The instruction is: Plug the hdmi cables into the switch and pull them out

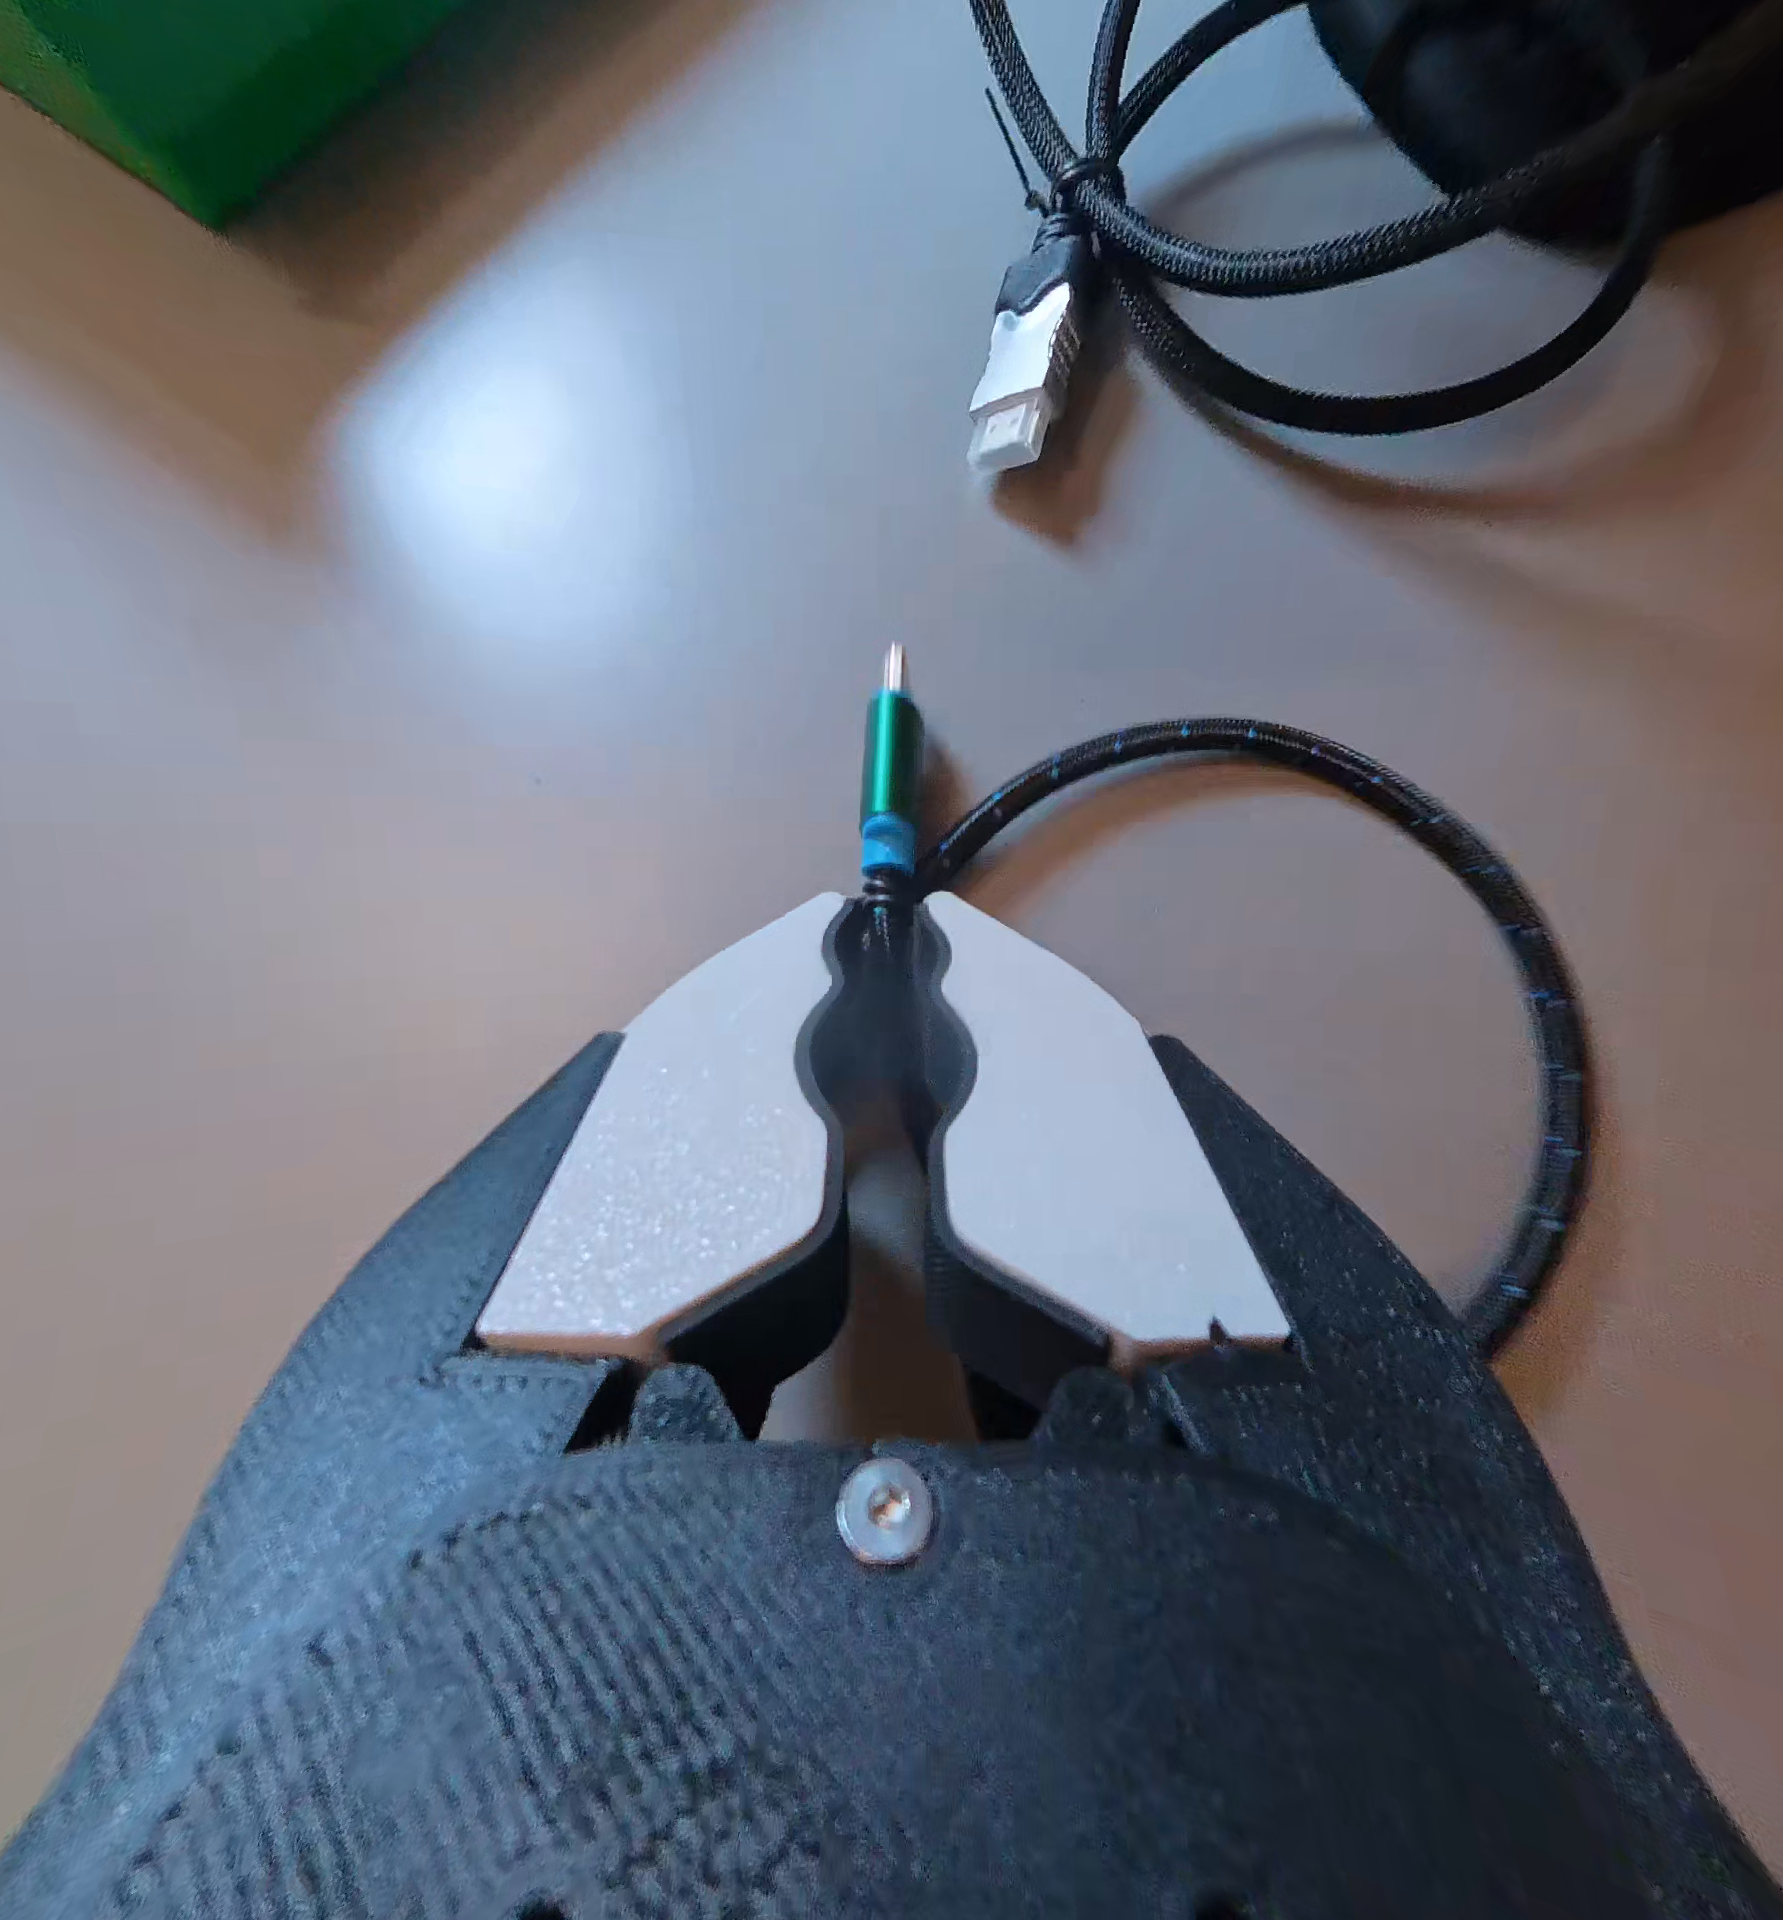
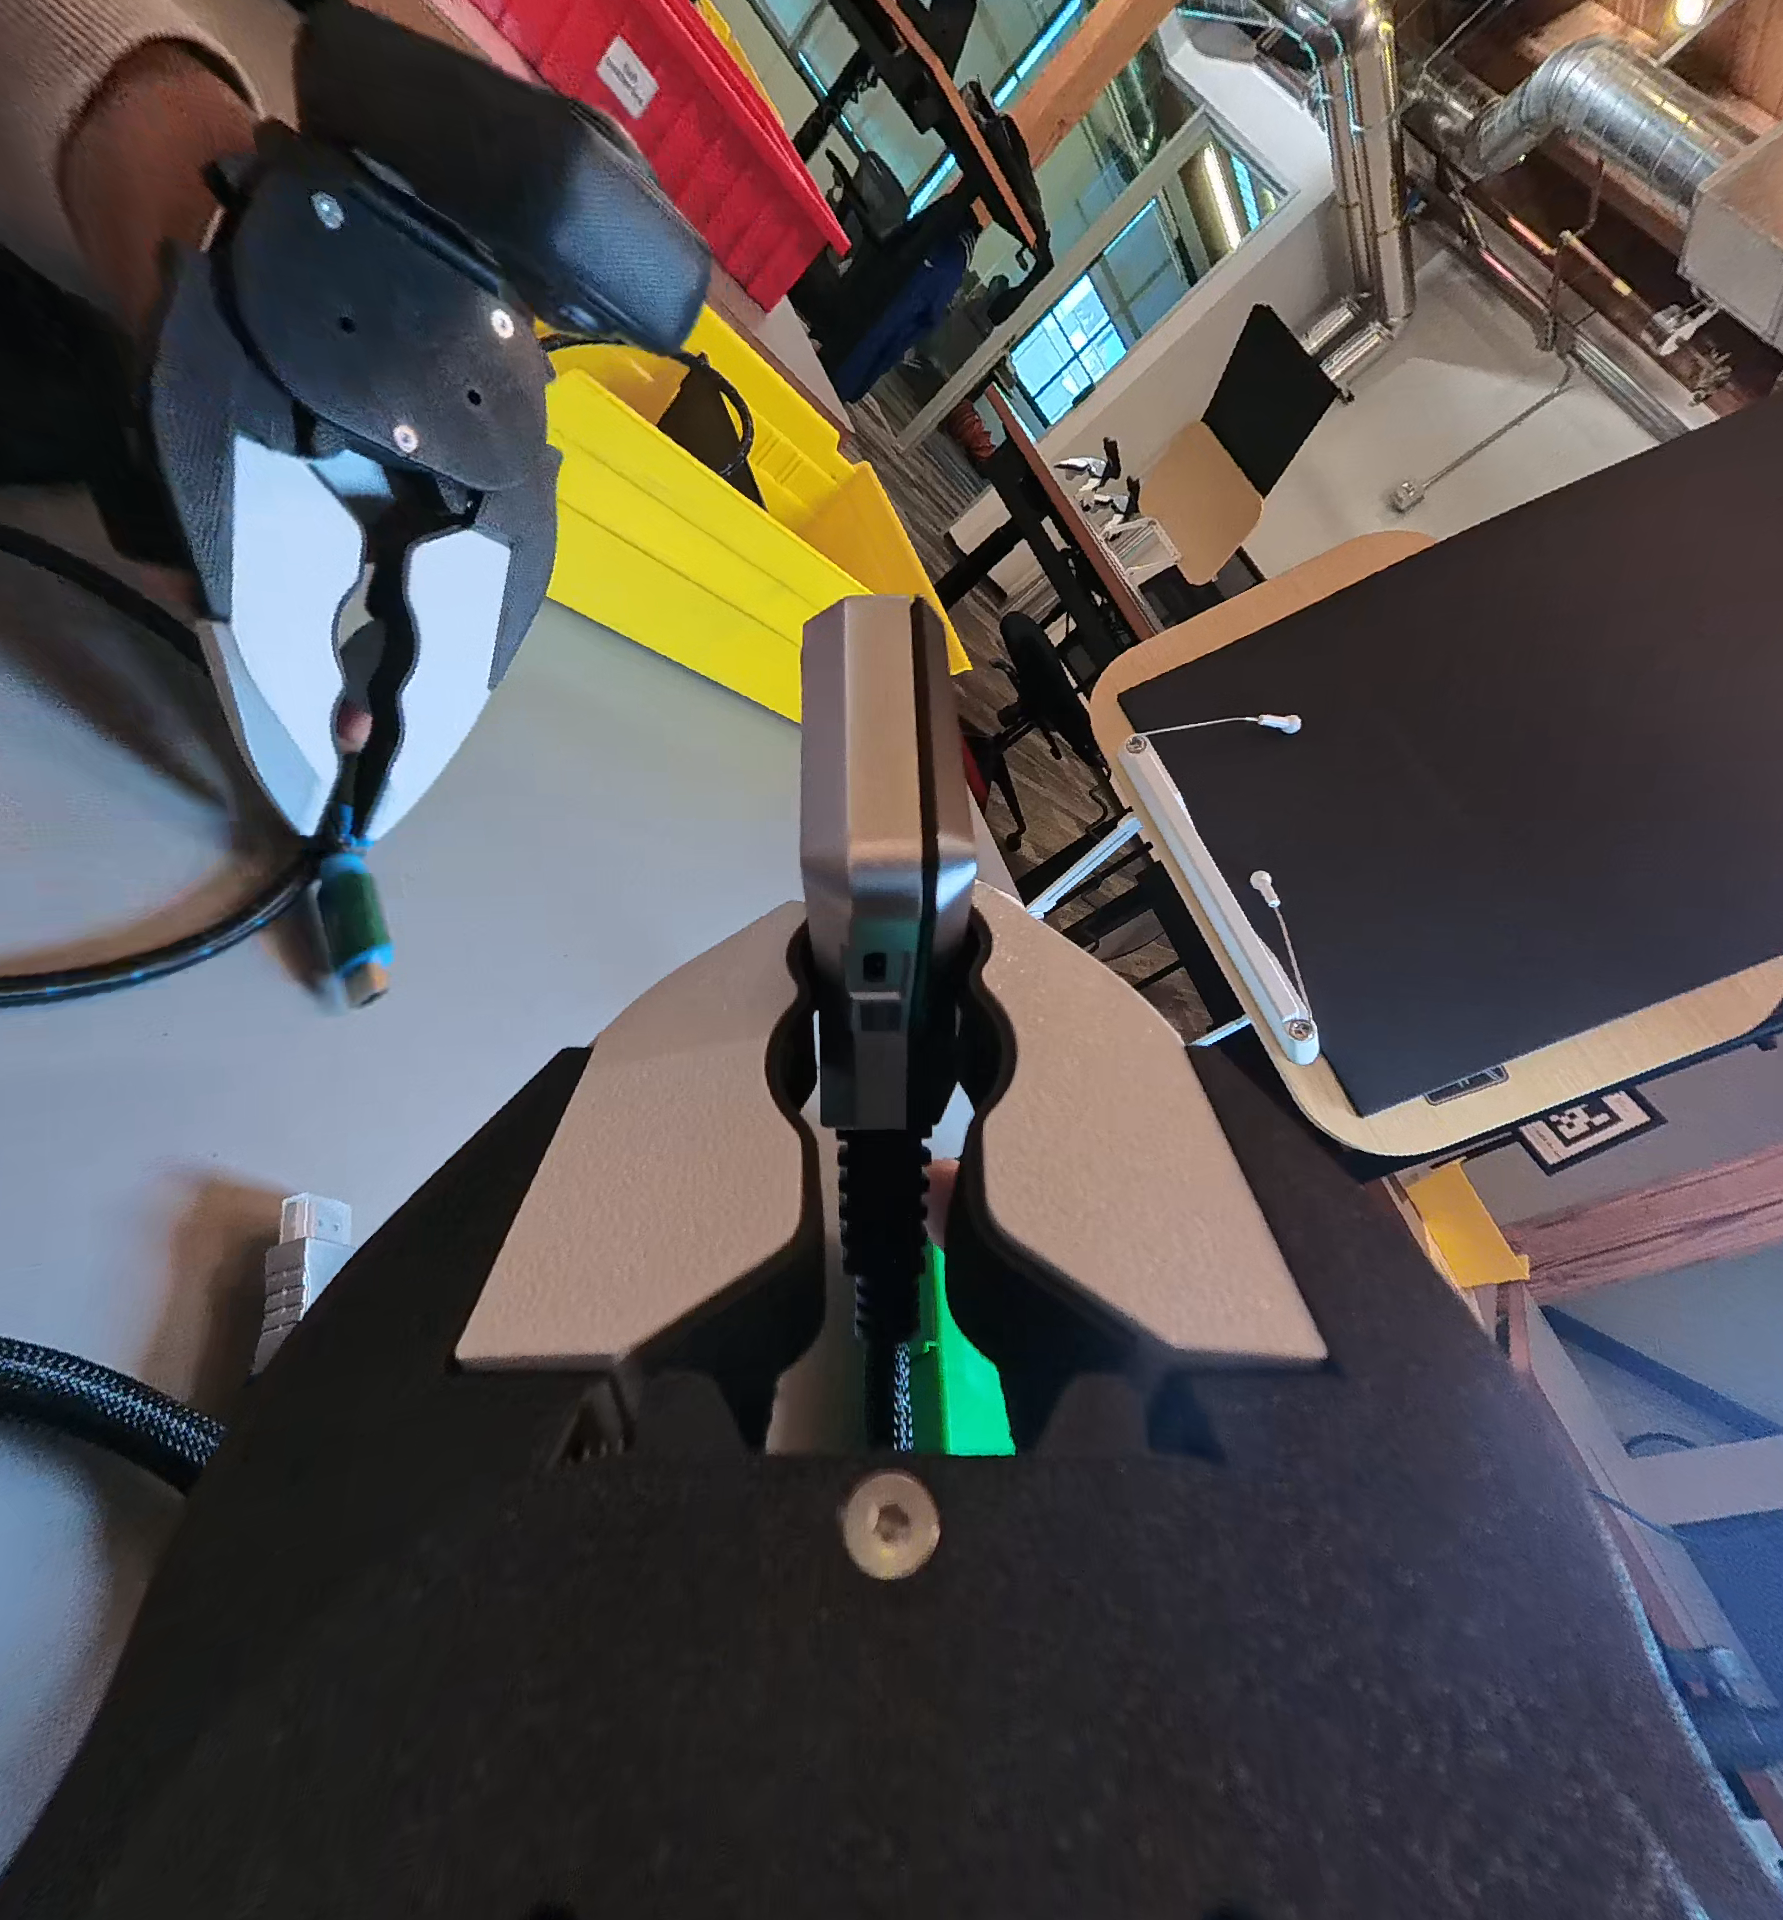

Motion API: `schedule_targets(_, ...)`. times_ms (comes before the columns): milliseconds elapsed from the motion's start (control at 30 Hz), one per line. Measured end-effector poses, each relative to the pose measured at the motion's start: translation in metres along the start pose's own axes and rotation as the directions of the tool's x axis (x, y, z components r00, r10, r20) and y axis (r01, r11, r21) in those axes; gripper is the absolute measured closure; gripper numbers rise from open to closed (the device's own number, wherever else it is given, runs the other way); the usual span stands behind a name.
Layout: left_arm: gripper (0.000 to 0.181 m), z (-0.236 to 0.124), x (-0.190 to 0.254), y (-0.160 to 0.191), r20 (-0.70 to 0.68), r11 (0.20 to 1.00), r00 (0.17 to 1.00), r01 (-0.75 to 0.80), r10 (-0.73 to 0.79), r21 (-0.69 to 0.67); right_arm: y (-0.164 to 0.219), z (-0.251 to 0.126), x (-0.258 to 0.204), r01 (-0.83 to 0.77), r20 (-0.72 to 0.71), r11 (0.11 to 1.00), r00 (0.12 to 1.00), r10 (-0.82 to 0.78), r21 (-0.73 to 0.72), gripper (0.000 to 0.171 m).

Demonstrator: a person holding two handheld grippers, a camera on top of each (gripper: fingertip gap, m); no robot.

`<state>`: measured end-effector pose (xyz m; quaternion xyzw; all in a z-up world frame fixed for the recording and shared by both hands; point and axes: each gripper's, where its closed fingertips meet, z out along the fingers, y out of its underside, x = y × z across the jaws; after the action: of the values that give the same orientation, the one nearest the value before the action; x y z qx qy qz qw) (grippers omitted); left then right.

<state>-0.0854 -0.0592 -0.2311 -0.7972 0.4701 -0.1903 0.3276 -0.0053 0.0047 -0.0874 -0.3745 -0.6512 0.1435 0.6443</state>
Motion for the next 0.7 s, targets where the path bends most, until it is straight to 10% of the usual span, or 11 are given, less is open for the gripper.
schedule_targets(167,0.156,-0.023,0.017,-0.027,0.093,0.984,0.982,-0.17,0.165,0.051,0.001,-0.001,0.002,0.003,-0.008,1.0,1.0,-0.003,-0.007,0.149)
schedule_targets(367,0.142,-0.035,0.124,0.032,-0.237,0.896,0.902,-0.406,0.362,-0.178,0.005,-0.002,0.007,-0.031,-0.012,1.0,0.999,0.031,-0.004,0.149)
schedule_targets(500,0.181,-0.033,0.126,0.04,-0.185,0.849,0.874,-0.481,0.448,-0.217,0.002,-0.003,0.008,-0.029,-0.021,1.0,0.999,0.029,-0.001,0.149)
schedule_targets(700,0.181,-0.096,0.114,-0.061,-0.002,0.9,0.928,-0.36,0.371,0.246,-0.002,-0.005,0.011,-0.032,-0.03,0.999,0.999,0.033,0.012,0.149)
